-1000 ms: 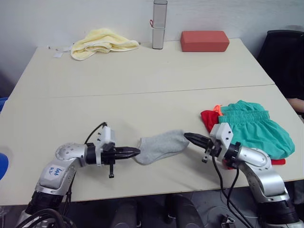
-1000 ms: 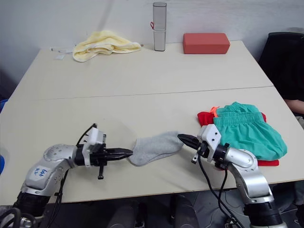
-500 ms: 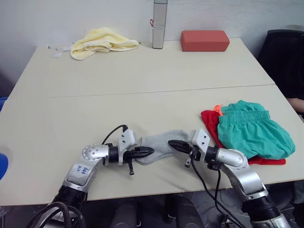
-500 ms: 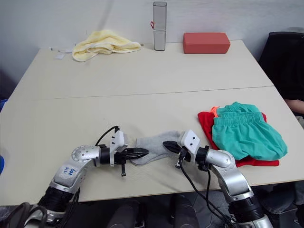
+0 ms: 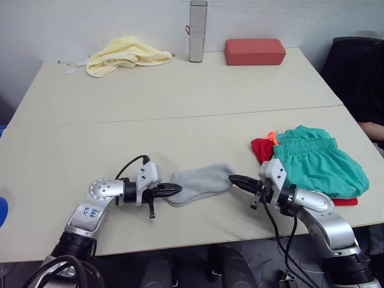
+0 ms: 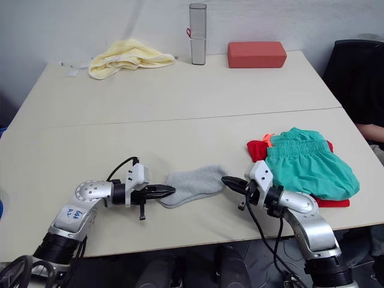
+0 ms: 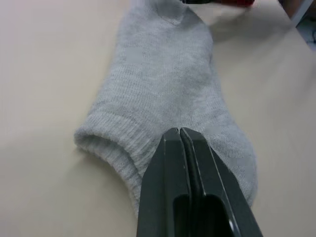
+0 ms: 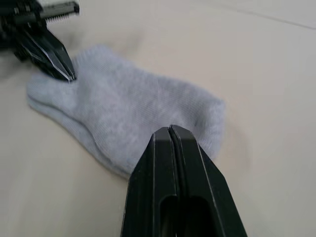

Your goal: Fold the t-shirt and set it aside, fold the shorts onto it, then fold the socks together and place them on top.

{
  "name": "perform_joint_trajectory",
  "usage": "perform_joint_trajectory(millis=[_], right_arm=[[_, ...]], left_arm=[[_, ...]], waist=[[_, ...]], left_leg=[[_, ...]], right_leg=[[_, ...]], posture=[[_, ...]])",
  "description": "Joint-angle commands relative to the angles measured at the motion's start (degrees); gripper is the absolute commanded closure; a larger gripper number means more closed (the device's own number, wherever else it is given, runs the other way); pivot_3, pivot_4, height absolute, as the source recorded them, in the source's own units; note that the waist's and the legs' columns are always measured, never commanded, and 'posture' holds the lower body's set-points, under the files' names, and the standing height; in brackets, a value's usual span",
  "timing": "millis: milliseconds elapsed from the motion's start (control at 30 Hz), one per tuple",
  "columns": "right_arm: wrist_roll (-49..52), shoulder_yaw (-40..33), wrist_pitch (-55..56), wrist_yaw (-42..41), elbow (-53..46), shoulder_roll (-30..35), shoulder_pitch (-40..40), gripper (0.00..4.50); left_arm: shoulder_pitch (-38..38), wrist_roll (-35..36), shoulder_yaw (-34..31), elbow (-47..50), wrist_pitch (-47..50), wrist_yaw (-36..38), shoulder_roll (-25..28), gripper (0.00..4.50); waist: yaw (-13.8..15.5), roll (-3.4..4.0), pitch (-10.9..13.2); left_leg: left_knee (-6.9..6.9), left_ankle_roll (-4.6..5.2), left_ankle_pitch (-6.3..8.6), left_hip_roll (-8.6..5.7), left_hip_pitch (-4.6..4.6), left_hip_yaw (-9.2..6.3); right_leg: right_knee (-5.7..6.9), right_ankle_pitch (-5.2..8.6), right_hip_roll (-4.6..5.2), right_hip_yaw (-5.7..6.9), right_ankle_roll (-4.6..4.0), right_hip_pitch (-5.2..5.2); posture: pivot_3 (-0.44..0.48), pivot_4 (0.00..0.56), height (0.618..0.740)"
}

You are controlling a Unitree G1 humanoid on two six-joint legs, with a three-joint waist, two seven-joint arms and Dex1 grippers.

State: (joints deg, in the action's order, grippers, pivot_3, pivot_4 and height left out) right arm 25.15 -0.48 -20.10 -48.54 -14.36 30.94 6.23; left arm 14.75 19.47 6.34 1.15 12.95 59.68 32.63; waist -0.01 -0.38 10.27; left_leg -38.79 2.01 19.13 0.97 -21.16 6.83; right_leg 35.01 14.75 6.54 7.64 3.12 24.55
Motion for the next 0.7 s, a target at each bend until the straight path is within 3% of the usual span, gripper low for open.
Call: perform_joint_trajectory(millis=[33,267,400,600,700], right_arm=[[0.84,-0.33,1.07,-1.16,-4.2,0.96,1.3,4.5],[-4.0,4.92,4.81,-2.81,-1.49,-0.06,4.56,4.5],[-7.7,8.14,8.58,-3.49,3.28,-1.07,6.85,4.5],[-14.11,12.32,15.52,-5.67,11.98,-0.78,10.12,4.5],[-15.48,13.4,18.25,-7.07,13.64,-0.85,10.52,4.5]], left_arm=[[1.01,5.05,-4.3,2.26,-0.37,2.43,0.35,4.45],[-1.49,12.49,-10.14,6.41,10.6,0.67,2.88,4.45],[-4.18,13.52,-11.85,8.52,18.17,-2.19,5.82,3.57],[-6.91,22.72,-16.18,13.62,44.47,-12.29,9.36,1.76],[-4.78,28.77,-20.25,14.35,58.07,-19.92,6.13,1.76]], waist=[[0.0,0.0,0.0],[-0.05,0.0,0.01],[-0.11,-0.01,0.01],[0.04,-0.03,0.06],[0.03,-0.03,0.06]], left_leg=[[0.0,0.0,0.01,0.0,-0.02,0.0],[-0.04,0.01,0.04,-0.02,-0.03,0.0],[-0.05,0.01,0.03,-0.02,-0.03,0.01],[-0.06,0.0,0.03,-0.02,-0.04,-0.02],[-0.11,0.01,0.03,-0.04,-0.05,-0.05]], right_leg=[[-0.01,0.0,0.0,0.0,0.0,0.01],[-0.01,-0.01,0.0,0.02,0.02,0.0],[-0.01,-0.01,-0.01,0.01,0.02,0.0],[0.0,0.0,-0.01,0.01,0.02,-0.01],[0.02,0.0,0.01,0.0,0.06,-0.03]], posture=[[0.0,0.15,0.74],[0.0,0.15,0.74],[0.0,0.15,0.74],[0.0,0.15,0.74],[0.0,0.15,0.74]])
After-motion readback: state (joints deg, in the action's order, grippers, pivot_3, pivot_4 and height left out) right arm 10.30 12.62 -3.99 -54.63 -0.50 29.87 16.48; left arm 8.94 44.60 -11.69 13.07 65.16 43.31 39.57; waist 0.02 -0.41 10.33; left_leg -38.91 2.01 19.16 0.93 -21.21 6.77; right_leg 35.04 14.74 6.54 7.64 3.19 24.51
